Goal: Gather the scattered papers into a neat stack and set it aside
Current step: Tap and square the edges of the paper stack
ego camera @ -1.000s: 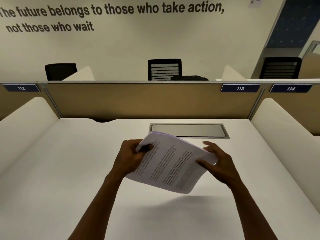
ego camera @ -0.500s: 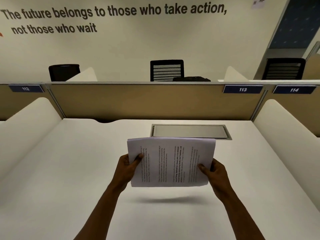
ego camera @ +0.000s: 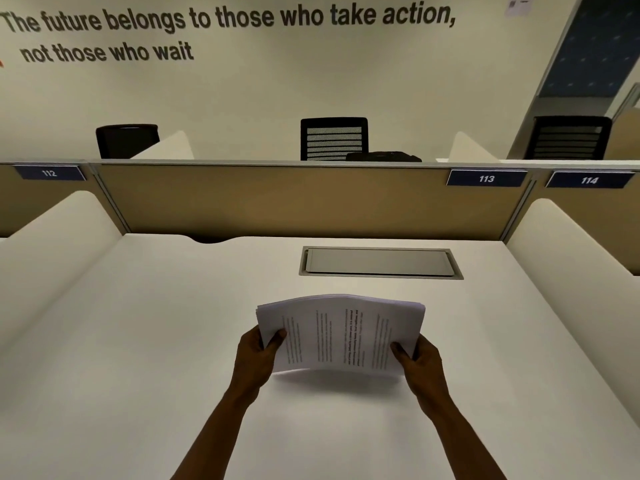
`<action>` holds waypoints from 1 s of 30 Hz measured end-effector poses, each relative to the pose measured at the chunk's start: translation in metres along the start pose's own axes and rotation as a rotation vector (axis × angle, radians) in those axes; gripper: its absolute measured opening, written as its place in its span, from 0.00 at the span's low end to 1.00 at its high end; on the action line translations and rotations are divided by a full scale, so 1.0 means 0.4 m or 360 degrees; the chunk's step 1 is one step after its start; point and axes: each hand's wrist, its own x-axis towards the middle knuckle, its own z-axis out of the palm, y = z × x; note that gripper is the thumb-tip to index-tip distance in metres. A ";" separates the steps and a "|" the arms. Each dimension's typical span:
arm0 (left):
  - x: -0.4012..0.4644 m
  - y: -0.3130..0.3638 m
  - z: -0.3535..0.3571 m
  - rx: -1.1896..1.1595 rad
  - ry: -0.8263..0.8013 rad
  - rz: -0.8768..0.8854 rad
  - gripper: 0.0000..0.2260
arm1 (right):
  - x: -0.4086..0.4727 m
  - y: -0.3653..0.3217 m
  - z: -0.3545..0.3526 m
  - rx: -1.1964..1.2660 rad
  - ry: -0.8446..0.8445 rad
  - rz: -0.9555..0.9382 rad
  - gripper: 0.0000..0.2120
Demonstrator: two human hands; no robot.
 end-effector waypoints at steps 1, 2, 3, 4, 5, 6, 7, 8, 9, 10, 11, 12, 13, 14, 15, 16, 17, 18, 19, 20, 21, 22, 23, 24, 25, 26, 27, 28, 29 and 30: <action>-0.002 -0.004 0.000 0.0015 -0.0001 0.0005 0.07 | 0.000 0.007 0.002 0.0000 0.0005 0.0010 0.13; -0.003 -0.009 0.000 0.0039 -0.0008 -0.0001 0.08 | -0.001 0.015 0.004 0.0002 0.0006 0.0030 0.14; -0.005 -0.014 0.001 0.0075 -0.0013 -0.0009 0.10 | -0.002 0.024 0.006 0.0003 0.0004 0.0048 0.15; -0.006 -0.018 0.002 0.0118 -0.0015 -0.0015 0.11 | -0.004 0.029 0.008 0.0012 -0.0002 0.0057 0.15; -0.007 -0.019 0.004 0.0151 -0.0011 -0.0010 0.11 | -0.003 0.030 0.009 0.0016 -0.0002 0.0053 0.15; -0.005 -0.016 0.005 0.0172 -0.0005 0.0003 0.11 | -0.001 0.027 0.010 0.0021 0.0004 0.0040 0.15; -0.004 -0.010 0.005 0.0183 0.0002 0.0021 0.11 | 0.001 0.021 0.011 0.0019 0.0008 0.0022 0.15; -0.004 -0.004 0.005 0.0191 0.0013 0.0035 0.10 | 0.003 0.015 0.011 0.0019 0.0009 0.0007 0.14; -0.004 0.000 0.005 0.0193 0.0028 0.0045 0.10 | 0.004 0.012 0.012 0.0017 0.0011 -0.0002 0.14; -0.003 0.002 0.005 0.0194 0.0042 0.0043 0.10 | 0.004 0.013 0.013 0.0018 0.0012 -0.0005 0.14; -0.003 0.000 0.006 0.0203 0.0048 0.0025 0.11 | 0.004 0.019 0.014 0.0008 0.0011 0.0004 0.14; -0.005 -0.002 0.008 0.0224 0.0047 0.0002 0.11 | 0.003 0.027 0.016 0.0004 0.0012 0.0021 0.14; -0.008 -0.004 0.010 0.0247 0.0045 -0.0016 0.12 | 0.001 0.034 0.018 -0.0003 0.0013 0.0037 0.15; -0.009 -0.004 0.013 0.0259 0.0047 -0.0026 0.12 | 0.000 0.037 0.019 -0.0001 0.0010 0.0047 0.15; -0.009 -0.003 0.015 0.0261 0.0057 -0.0026 0.11 | 0.002 0.037 0.020 -0.0005 0.0011 0.0045 0.15; -0.007 -0.001 0.016 0.0262 0.0066 -0.0019 0.11 | 0.006 0.032 0.020 -0.0006 0.0019 0.0035 0.15; -0.005 0.001 0.017 0.0261 0.0077 -0.0012 0.10 | 0.010 0.025 0.020 -0.0013 0.0029 0.0021 0.16; -0.005 0.004 0.018 0.0251 0.0088 -0.0013 0.10 | 0.011 0.018 0.019 -0.0012 0.0036 0.0010 0.16; -0.006 0.006 0.017 0.0236 0.0093 -0.0025 0.10 | 0.012 0.014 0.019 -0.0017 0.0041 0.0006 0.15; -0.008 0.004 0.016 0.0224 0.0092 -0.0052 0.10 | 0.011 0.015 0.021 -0.0014 0.0038 0.0007 0.15; -0.011 -0.001 0.015 0.0222 0.0081 -0.0083 0.10 | 0.010 0.021 0.022 -0.0024 0.0031 0.0017 0.15; -0.013 -0.008 0.014 0.0229 0.0069 -0.0105 0.10 | 0.007 0.029 0.023 -0.0034 0.0024 0.0029 0.15; -0.015 -0.015 0.012 0.0241 0.0055 -0.0117 0.10 | 0.003 0.034 0.023 -0.0047 0.0022 0.0036 0.14; -0.016 -0.017 0.011 0.0256 0.0047 -0.0112 0.10 | 0.001 0.035 0.022 -0.0052 0.0025 0.0033 0.14; -0.014 -0.018 0.008 0.0273 0.0050 -0.0105 0.10 | 0.001 0.031 0.021 -0.0070 0.0028 0.0018 0.14; -0.012 -0.013 0.005 0.0282 0.0055 -0.0097 0.10 | 0.001 0.022 0.019 -0.0097 0.0025 -0.0006 0.14; -0.012 -0.006 0.003 0.0277 0.0074 -0.0091 0.11 | 0.000 0.010 0.017 -0.0139 0.0012 -0.0039 0.14; -0.012 0.005 0.002 0.0261 0.0116 -0.0074 0.14 | -0.001 -0.005 0.013 -0.0181 -0.0010 -0.0081 0.14; -0.013 0.018 0.003 0.0253 0.0186 -0.0034 0.20 | -0.002 -0.023 0.010 -0.0228 -0.0032 -0.0123 0.13; -0.013 0.032 0.003 0.0300 0.0299 0.0038 0.28 | -0.004 -0.042 0.007 -0.0268 -0.0049 -0.0159 0.11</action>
